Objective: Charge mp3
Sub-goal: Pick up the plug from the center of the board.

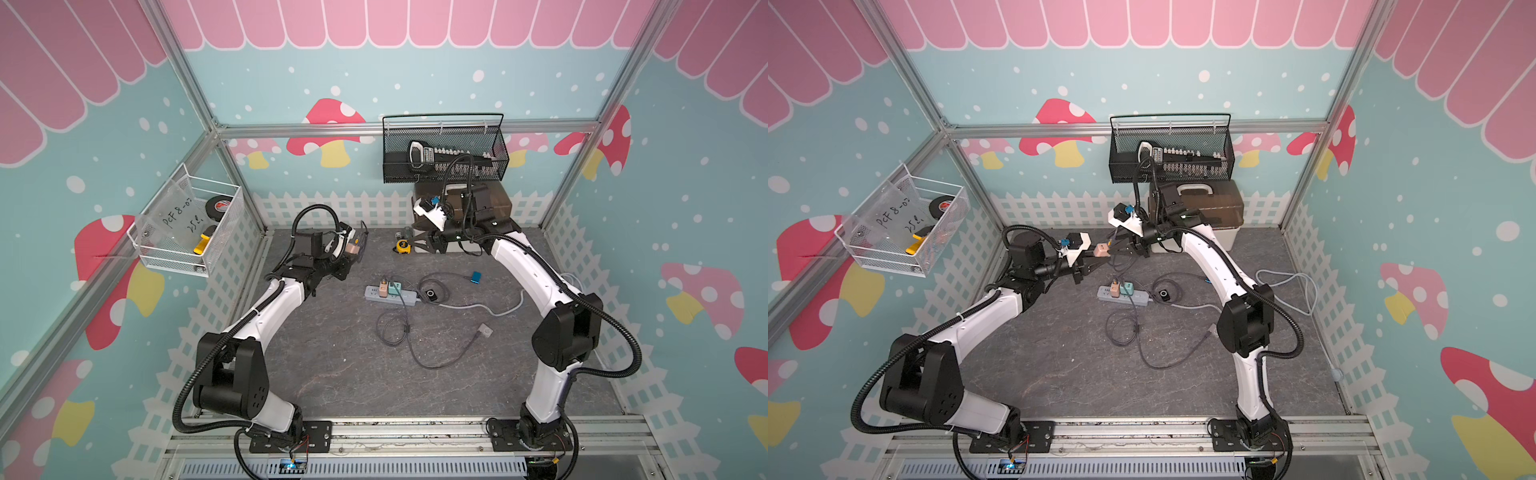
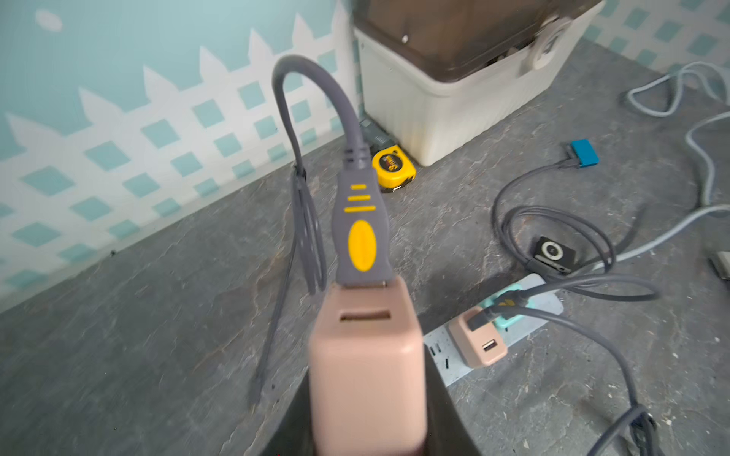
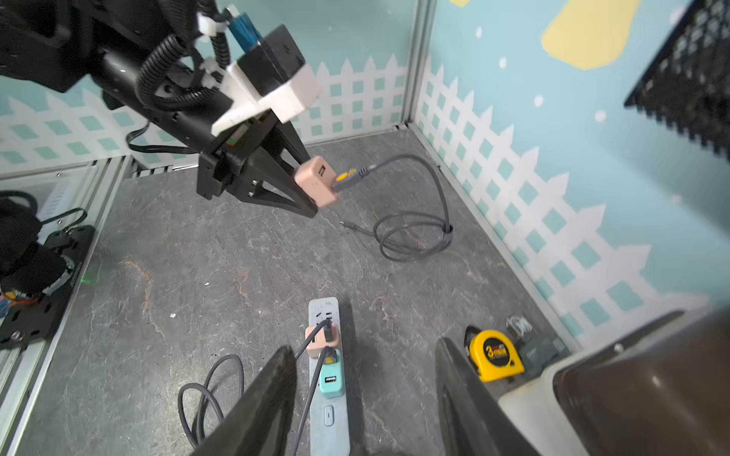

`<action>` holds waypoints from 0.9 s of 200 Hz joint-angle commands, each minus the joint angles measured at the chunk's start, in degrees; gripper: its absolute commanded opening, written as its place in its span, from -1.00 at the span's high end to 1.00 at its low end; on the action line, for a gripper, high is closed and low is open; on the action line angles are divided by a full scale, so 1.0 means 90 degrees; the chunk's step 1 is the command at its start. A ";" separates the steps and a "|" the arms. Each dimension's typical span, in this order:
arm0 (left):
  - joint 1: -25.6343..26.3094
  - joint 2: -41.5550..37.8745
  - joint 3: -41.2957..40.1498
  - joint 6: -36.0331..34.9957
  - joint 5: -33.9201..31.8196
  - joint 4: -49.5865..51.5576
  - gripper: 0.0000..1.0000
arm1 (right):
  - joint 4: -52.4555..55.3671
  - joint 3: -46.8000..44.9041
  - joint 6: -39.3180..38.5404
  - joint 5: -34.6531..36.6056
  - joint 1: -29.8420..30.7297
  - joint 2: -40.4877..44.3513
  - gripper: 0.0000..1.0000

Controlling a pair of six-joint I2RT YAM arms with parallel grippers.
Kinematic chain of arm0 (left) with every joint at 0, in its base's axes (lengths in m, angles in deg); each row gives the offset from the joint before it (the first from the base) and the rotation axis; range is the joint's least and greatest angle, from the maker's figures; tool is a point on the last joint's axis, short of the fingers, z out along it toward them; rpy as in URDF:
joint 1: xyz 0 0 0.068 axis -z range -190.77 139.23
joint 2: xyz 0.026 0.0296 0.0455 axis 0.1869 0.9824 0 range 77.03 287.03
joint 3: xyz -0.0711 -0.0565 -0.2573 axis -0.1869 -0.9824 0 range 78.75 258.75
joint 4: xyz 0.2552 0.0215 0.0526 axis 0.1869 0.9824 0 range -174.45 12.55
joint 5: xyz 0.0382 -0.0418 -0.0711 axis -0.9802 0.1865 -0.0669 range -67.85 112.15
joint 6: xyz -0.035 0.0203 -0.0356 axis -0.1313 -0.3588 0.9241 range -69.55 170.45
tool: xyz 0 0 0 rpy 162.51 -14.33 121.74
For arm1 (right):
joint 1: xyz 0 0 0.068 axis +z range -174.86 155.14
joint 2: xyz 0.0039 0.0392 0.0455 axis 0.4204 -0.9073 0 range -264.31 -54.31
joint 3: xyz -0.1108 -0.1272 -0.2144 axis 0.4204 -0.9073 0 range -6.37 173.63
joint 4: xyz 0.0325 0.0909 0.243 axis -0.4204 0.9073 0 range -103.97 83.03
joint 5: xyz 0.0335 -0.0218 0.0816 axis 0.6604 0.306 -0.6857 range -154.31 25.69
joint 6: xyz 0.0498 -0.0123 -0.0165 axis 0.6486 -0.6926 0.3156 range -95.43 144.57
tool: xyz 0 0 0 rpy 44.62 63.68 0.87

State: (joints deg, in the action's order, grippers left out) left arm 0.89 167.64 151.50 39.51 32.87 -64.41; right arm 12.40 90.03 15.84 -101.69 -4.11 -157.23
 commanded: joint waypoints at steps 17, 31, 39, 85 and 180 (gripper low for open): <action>-0.0279 -0.0570 -0.0761 -0.1146 0.1514 -0.1551 0.89 | 0.0454 0.1046 -0.1912 -0.1416 0.0048 -0.0461 -0.10; -0.0330 -0.0607 -0.0773 -0.1178 0.1970 -0.1819 0.89 | 0.0503 0.1404 -0.2182 -0.1673 0.0055 -0.0604 -0.09; -0.0332 -0.0587 -0.0709 -0.1222 0.2206 -0.1818 0.89 | 0.0628 0.1660 -0.2405 -0.1861 0.0067 -0.0777 -0.08; -0.0329 -0.0784 -0.1254 -0.1085 0.3154 -0.3114 0.90 | 0.1156 0.2486 -0.3072 -0.2282 0.0290 -0.1186 -0.06; -0.0072 -0.0669 -0.1616 -0.1143 0.4576 -0.4517 0.95 | 0.1713 0.2777 -0.3224 -0.1979 0.0523 -0.1547 -0.16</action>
State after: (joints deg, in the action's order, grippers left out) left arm -0.84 161.61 137.28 31.05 69.20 -98.97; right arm 25.16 112.07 -10.59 -120.58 -0.92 -169.62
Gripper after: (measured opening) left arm 0.238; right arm 0.568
